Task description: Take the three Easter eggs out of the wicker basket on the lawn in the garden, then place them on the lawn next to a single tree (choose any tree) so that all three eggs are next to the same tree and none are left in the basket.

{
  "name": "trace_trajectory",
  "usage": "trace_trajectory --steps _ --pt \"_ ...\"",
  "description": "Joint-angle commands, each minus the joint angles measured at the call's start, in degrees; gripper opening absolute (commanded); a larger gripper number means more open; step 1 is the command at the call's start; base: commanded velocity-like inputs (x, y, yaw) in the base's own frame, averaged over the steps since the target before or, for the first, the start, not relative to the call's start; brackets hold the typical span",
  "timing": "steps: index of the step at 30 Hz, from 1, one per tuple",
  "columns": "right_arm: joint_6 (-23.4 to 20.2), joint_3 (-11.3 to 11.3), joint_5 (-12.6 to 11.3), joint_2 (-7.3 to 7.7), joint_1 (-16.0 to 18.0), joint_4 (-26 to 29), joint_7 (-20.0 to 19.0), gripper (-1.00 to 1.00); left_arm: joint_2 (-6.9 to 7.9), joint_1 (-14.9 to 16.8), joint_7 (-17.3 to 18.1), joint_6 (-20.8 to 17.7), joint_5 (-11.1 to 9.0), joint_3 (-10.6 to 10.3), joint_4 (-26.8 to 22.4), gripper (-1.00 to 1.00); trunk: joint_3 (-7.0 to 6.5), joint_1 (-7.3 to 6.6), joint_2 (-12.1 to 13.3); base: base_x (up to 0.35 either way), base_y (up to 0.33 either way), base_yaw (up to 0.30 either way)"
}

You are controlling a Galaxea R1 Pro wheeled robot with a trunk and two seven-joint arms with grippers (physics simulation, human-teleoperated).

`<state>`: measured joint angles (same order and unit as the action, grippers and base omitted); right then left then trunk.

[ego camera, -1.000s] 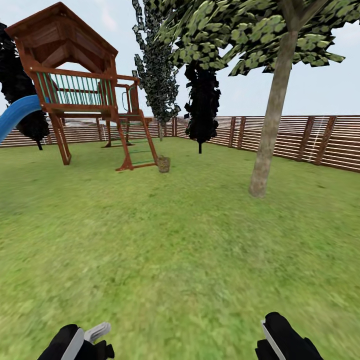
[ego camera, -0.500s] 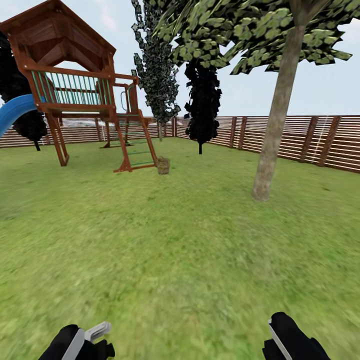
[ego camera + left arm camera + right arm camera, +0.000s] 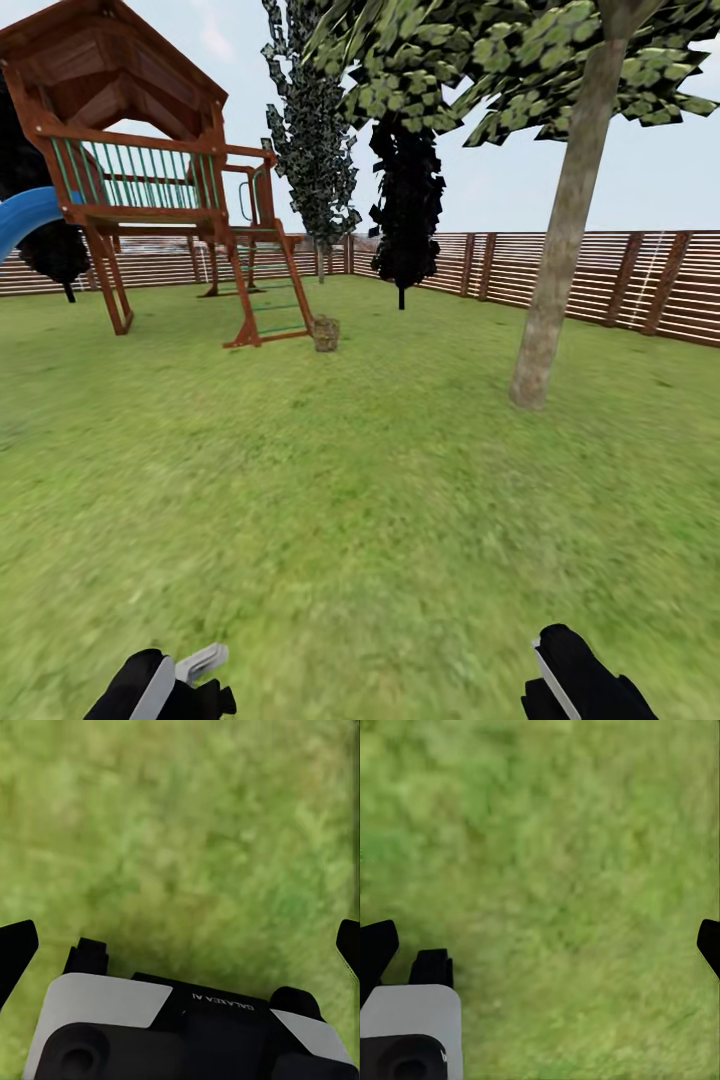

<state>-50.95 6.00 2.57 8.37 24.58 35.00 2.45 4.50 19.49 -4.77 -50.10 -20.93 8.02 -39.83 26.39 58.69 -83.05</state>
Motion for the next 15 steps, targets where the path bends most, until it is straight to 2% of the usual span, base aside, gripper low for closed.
trace_trajectory --steps 1,15 --pt "-0.31 0.29 0.16 0.06 0.03 0.07 0.01 1.00 -0.01 0.02 -0.50 -0.26 -0.61 0.06 -0.07 1.00 0.07 0.04 -0.03 0.350 0.000 0.000" --pt "-0.37 0.15 0.16 0.15 0.03 0.07 0.01 1.00 -0.01 0.02 -0.53 -0.27 -0.61 0.06 -0.07 1.00 0.07 0.04 -0.03 0.350 0.000 0.000"
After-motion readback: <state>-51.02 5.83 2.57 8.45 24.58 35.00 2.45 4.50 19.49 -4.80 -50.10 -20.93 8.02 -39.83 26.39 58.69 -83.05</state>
